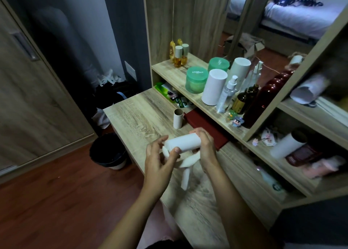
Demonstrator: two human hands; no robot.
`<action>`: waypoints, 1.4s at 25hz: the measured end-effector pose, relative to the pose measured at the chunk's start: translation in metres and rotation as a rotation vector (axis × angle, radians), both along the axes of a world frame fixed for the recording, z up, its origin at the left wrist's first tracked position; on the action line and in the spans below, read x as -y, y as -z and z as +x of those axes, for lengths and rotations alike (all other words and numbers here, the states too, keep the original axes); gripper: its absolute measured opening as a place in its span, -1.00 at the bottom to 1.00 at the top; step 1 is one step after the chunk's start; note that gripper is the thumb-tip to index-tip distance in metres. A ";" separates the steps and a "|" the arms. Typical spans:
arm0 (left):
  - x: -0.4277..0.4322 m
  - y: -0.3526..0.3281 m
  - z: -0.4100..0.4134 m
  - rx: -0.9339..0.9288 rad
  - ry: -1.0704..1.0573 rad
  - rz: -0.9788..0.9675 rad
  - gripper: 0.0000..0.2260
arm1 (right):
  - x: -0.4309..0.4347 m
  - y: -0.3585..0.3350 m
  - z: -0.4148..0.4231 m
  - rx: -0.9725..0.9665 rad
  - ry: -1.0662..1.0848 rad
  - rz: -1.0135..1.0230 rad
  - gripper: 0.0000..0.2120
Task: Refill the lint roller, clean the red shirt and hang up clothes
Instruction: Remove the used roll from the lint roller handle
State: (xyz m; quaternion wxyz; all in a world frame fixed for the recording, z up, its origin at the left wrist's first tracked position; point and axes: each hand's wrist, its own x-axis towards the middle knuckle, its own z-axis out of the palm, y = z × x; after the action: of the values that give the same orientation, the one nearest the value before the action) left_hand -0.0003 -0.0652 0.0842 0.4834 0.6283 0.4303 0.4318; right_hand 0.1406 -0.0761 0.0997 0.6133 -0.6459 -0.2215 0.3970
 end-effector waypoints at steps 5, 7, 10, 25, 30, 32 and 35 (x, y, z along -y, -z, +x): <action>-0.012 -0.001 -0.004 0.051 -0.039 -0.066 -0.67 | 0.010 0.005 -0.002 -0.080 -0.178 0.208 -0.78; -0.013 0.001 -0.005 0.085 -0.040 -0.100 -0.67 | 0.014 0.009 -0.004 -0.011 -0.201 0.242 -0.75; -0.012 0.003 -0.004 0.098 -0.070 -0.123 -0.69 | 0.015 0.016 -0.006 0.127 -0.242 0.185 -0.69; -0.021 0.000 0.001 0.077 -0.070 -0.137 -0.74 | 0.014 0.032 -0.023 0.275 -0.040 0.082 -0.67; -0.022 -0.005 0.003 0.039 -0.041 -0.131 -0.62 | 0.016 0.035 -0.024 0.246 -0.013 0.092 -0.73; -0.021 -0.008 0.003 0.022 -0.014 -0.120 -0.63 | 0.016 0.038 -0.022 0.206 -0.009 0.092 -0.74; -0.021 -0.013 0.005 -0.013 0.042 -0.072 -0.66 | 0.018 0.043 -0.017 0.111 0.011 0.091 -0.75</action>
State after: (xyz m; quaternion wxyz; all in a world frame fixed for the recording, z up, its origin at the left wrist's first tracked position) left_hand 0.0045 -0.0444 0.0969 0.5117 0.6223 0.4353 0.4017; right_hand 0.1236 -0.0937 0.0567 0.6307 -0.6397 -0.2697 0.3467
